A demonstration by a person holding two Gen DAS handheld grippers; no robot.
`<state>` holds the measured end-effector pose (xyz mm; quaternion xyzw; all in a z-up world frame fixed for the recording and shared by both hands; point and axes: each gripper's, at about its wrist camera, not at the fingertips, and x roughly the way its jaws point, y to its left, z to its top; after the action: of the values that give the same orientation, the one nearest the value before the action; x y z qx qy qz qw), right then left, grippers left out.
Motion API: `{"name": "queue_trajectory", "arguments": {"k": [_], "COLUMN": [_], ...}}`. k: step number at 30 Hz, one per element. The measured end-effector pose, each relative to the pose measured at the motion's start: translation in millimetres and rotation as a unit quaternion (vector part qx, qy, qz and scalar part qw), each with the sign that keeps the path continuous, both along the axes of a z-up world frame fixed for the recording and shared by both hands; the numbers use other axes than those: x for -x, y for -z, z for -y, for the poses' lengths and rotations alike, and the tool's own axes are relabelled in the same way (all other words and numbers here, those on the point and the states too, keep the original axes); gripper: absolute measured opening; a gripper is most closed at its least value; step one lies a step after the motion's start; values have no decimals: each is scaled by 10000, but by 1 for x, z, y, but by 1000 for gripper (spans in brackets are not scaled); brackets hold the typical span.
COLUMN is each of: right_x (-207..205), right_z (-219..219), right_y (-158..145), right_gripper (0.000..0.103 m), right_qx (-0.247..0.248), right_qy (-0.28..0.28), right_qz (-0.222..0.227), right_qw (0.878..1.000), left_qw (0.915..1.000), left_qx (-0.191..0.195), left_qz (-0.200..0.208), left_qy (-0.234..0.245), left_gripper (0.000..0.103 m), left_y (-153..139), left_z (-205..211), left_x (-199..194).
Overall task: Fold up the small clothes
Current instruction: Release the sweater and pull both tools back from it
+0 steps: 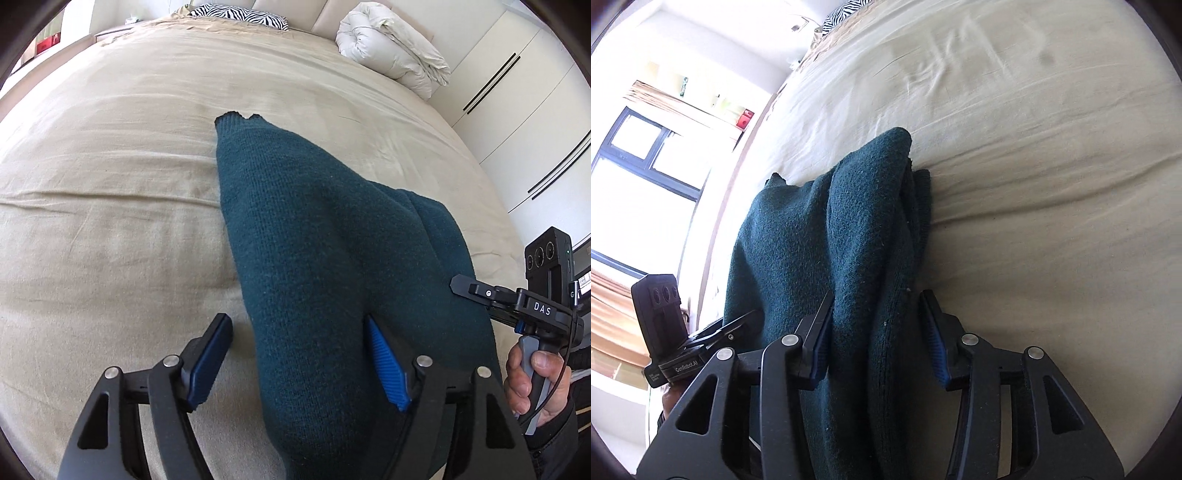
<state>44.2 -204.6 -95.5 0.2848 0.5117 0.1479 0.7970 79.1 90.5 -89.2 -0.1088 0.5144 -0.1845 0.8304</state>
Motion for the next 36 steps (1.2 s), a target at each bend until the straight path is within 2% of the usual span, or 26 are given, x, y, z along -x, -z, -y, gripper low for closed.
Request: {"name": "queue_trajectory", "arguments": {"k": [3, 5, 8, 10, 12, 14, 16, 17, 18, 21, 24, 27, 29, 30, 31, 33, 35, 36], "right_x": [13, 26, 42, 47, 44, 41, 39, 40, 42, 44, 49, 65, 80, 87, 93, 107, 121, 134], "right_z": [19, 28, 22, 4, -14, -19, -11, -6, -1, 10, 19, 29, 32, 31, 29, 22, 11, 9], "right_y": [-20, -38, -61, -64, -53, -31, -7, 0, 4, 12, 10, -9, -32, -46, -61, -95, -125, -143], "right_gripper": [43, 45, 45, 45, 45, 45, 41, 39, 33, 32, 34, 39, 39, 43, 45, 49, 65, 81], "right_qx": [193, 21, -667, -935, -936, -910, -1162, -1292, -1399, -1676, -1580, -866, -393, -100, 214, 873, 1477, 1686], "right_qy": [415, 591, 252, -184, -435, -313, -115, -62, -28, 120, 361, 722, 885, 957, 1019, 1124, 1381, 1556], "right_qz": [183, 365, 743, 775, 682, 376, 177, 209, 251, 308, 384, 592, 957, 1154, 1370, 1869, 2393, 2677], "right_qw": [9988, 9976, 9947, 9924, 9923, 9946, 9930, 9914, 9899, 9853, 9860, 9919, 9907, 9887, 9851, 9720, 9497, 9358], "left_qw": [9993, 9977, 9954, 9952, 9957, 9961, 9964, 9963, 9960, 9954, 9947, 9910, 9836, 9781, 9712, 9519, 9289, 9184], "left_qx": [-137, -136, 53, 129, 133, -94, -169, -155, -151, -175, -88, -101, -322, -477, -628, -856, -1104, -1212], "left_qz": [274, 510, 849, 943, 914, 869, 827, 841, 864, 921, 1018, 1331, 1748, 1981, 2236, 2846, 3410, 3627], "left_qy": [-223, -416, -452, -240, 42, 104, 115, 122, 147, 186, 116, -138, -317, -420, -536, -745, -929, -1011], "left_gripper": [71, 71, 71, 71, 71, 71, 71, 71, 71, 71, 71, 71, 76, 86, 95, 103, 103, 103], "left_y": [-17, -33, -55, -62, -54, -42, -32, -29, -28, -24, -26, -40, -55, -64, -75, -98, -123, -136], "left_z": [-8, -14, -13, -1, 14, 24, 27, 29, 28, 29, 25, 17, 13, 11, 10, 7, 8, 8], "left_x": [15, 26, 39, 41, 41, 41, 40, 39, 39, 39, 43, 56, 68, 76, 83, 100, 117, 125]}}
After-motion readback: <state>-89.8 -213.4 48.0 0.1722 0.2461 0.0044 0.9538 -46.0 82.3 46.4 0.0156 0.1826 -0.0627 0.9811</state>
